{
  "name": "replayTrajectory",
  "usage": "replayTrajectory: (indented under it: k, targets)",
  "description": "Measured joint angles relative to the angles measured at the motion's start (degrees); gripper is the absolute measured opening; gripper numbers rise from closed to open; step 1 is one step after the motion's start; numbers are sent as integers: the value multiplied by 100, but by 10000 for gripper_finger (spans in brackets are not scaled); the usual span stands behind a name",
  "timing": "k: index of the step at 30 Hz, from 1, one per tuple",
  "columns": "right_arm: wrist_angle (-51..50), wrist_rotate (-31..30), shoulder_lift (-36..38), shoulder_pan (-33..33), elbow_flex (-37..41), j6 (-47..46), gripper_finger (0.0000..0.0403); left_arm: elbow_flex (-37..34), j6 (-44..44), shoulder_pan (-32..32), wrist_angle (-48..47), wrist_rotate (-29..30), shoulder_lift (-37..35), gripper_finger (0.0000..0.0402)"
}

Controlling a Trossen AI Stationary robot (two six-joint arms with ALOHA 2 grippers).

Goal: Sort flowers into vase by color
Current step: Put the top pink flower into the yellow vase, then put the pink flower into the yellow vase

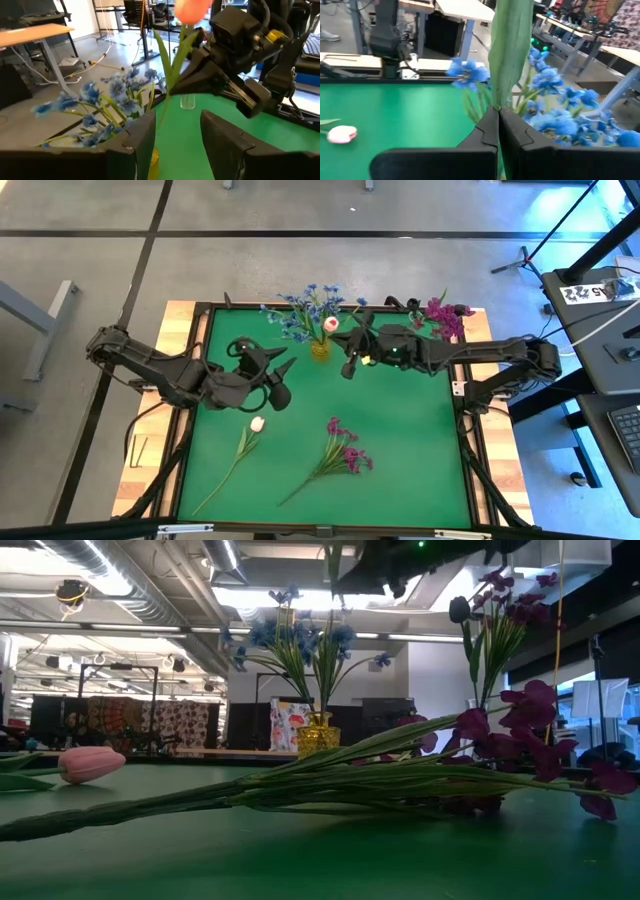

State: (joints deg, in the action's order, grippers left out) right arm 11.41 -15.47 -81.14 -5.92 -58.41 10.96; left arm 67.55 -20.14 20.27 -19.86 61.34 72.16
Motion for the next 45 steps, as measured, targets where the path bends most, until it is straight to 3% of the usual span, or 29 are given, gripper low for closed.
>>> replayTrajectory:
  k: [13, 23, 37, 41, 45]
  targets:
    - [72, 602, -152, -437, -2, -336, 1, -2, -202, 81, -179, 136, 11, 151]
    - [45, 608, -679, -425, 2, -468, 1, -420, -481, 122, 51, 311, 19, 151]
    - [-342, 470, -690, -425, 0, -621, 3, -804, -802, 131, 458, 313, 17, 151]
    - [-404, 549, -681, -425, 0, -623, 35, -804, -802, 146, 466, 269, 15, 151]
    - [-577, 606, -624, -423, 0, -623, 103, -804, -784, 214, 458, 224, 11, 151]
